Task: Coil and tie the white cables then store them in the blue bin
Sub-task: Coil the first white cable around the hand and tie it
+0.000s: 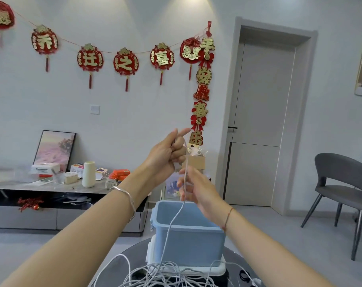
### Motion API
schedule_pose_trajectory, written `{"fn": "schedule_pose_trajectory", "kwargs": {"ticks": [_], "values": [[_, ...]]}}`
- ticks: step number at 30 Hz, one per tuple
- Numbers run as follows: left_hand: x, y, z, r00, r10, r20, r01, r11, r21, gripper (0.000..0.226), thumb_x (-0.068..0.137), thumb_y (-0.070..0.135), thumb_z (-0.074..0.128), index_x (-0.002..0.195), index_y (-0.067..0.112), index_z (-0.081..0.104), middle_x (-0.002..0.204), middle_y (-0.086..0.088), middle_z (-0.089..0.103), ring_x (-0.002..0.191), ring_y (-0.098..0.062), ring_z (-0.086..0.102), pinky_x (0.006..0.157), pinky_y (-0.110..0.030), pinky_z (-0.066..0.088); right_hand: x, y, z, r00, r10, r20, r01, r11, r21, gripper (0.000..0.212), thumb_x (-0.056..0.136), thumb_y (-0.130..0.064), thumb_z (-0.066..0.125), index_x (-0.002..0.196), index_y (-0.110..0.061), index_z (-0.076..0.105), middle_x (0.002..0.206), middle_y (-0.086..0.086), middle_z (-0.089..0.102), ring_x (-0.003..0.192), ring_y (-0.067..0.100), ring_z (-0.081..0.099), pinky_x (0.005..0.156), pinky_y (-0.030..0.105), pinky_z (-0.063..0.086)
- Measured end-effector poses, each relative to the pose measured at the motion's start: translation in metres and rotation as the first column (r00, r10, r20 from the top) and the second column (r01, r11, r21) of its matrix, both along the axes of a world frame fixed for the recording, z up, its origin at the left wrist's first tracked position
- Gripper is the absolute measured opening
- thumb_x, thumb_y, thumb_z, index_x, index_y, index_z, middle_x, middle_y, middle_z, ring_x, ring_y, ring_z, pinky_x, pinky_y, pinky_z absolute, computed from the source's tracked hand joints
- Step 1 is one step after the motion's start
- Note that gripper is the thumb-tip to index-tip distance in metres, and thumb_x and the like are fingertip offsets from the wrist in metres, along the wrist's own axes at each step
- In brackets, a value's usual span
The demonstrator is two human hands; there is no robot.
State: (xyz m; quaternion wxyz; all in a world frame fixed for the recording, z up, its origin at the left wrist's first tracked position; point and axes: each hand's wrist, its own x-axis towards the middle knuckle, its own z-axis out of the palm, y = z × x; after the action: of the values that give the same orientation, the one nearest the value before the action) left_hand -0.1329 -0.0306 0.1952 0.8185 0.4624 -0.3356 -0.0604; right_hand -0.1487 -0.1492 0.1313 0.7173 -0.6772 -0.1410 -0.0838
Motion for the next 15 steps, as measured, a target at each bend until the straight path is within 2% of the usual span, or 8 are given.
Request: {"fn": "schedule_pose_trajectory", "kwargs": {"ticks": [2, 4, 6, 7, 9, 11, 13, 15], "values": [[0.006, 0.0, 0.001, 0.992, 0.123, -0.005, -0.123, 0.992, 0.006, 0.031, 0.104, 0.026, 0.032, 0.125, 0.011, 0.048, 0.047, 0.01, 0.025, 0.037, -0.004, 0.024, 0.041, -0.014, 0.028, -0.003, 0.005, -0.014, 1.0, 0.003, 0.029, 0.003, 0.981, -0.192, 0.027, 0.103, -0.024, 0.034, 0.107, -0.008, 0.055, 0.072, 0.002, 0.056, 0.044, 0.012, 0.041, 0.044, 0.022, 0.038], [0.011, 0.0, 0.0, 0.972, 0.233, 0.017, -0.234, 0.97, 0.073, 0.021, 0.103, 0.025, 0.035, 0.1, 0.016, 0.054, 0.046, 0.01, 0.027, 0.037, -0.004, 0.025, 0.045, -0.018, 0.029, -0.007, 0.008, -0.022, 0.996, 0.007, 0.091, 0.029, 0.92, -0.39, 0.029, 0.104, -0.02, 0.032, 0.114, -0.007, 0.055, 0.069, -0.001, 0.057, 0.041, 0.009, 0.039, 0.042, 0.021, 0.034], [0.014, 0.001, -0.004, 0.942, 0.336, 0.028, -0.336, 0.931, 0.142, 0.031, 0.101, 0.026, 0.038, 0.074, 0.016, 0.048, 0.042, 0.01, 0.034, 0.038, -0.006, 0.032, 0.051, -0.021, 0.032, -0.012, 0.007, -0.023, 0.994, 0.033, 0.107, 0.025, 0.867, -0.497, 0.027, 0.103, -0.016, 0.033, 0.12, -0.012, 0.052, 0.067, 0.0, 0.058, 0.042, 0.007, 0.044, 0.045, 0.021, 0.04], [0.017, 0.002, -0.005, 0.931, 0.365, 0.015, -0.363, 0.921, 0.139, 0.034, 0.101, 0.026, 0.039, 0.071, 0.015, 0.048, 0.041, 0.009, 0.041, 0.04, -0.007, 0.04, 0.051, -0.021, 0.036, -0.016, 0.006, -0.021, 0.995, 0.073, 0.073, -0.025, 0.857, -0.514, 0.026, 0.102, -0.013, 0.034, 0.123, -0.014, 0.049, 0.068, 0.001, 0.059, 0.044, 0.007, 0.048, 0.048, 0.021, 0.045], [0.022, 0.005, -0.008, 0.927, 0.376, -0.02, -0.373, 0.924, 0.082, 0.03, 0.102, 0.026, 0.038, 0.083, 0.01, 0.055, 0.047, 0.007, 0.058, 0.048, -0.009, 0.057, 0.051, -0.019, 0.046, -0.025, 0.005, -0.019, 0.976, 0.201, -0.082, -0.215, 0.858, -0.467, 0.025, 0.101, -0.008, 0.039, 0.124, -0.014, 0.047, 0.071, 0.004, 0.061, 0.051, 0.008, 0.058, 0.058, 0.022, 0.054], [0.026, 0.008, -0.008, 0.913, 0.408, -0.001, -0.408, 0.912, 0.051, 0.03, 0.104, 0.029, 0.033, 0.104, 0.006, 0.053, 0.062, 0.006, 0.07, 0.057, -0.01, 0.067, 0.053, -0.018, 0.052, -0.036, 0.004, -0.02, 0.921, 0.307, -0.24, -0.375, 0.868, -0.326, 0.017, 0.1, -0.01, 0.041, 0.113, -0.009, 0.053, 0.071, 0.003, 0.065, 0.06, 0.012, 0.065, 0.065, 0.024, 0.057], [0.032, 0.014, -0.007, 0.875, 0.48, 0.063, -0.483, 0.873, 0.06, 0.037, 0.105, 0.032, 0.028, 0.113, 0.006, 0.054, 0.079, 0.002, 0.073, 0.063, -0.011, 0.07, 0.055, -0.017, 0.052, -0.046, 0.006, -0.023, 0.884, 0.339, -0.321, -0.41, 0.893, -0.185, 0.014, 0.1, -0.015, 0.042, 0.096, -0.008, 0.053, 0.069, 0.003, 0.066, 0.062, 0.014, 0.067, 0.066, 0.024, 0.056], [0.041, 0.021, -0.011, 0.82, 0.541, 0.189, -0.564, 0.819, 0.104, 0.039, 0.105, 0.03, 0.023, 0.134, 0.012, 0.042, 0.086, -0.001, 0.071, 0.065, -0.009, 0.069, 0.058, -0.017, 0.051, -0.051, 0.006, -0.025, 0.924, 0.265, -0.275, -0.33, 0.916, -0.228, 0.017, 0.1, -0.016, 0.042, 0.087, -0.009, 0.051, 0.065, 0.003, 0.064, 0.056, 0.014, 0.063, 0.06, 0.022, 0.054]]}}
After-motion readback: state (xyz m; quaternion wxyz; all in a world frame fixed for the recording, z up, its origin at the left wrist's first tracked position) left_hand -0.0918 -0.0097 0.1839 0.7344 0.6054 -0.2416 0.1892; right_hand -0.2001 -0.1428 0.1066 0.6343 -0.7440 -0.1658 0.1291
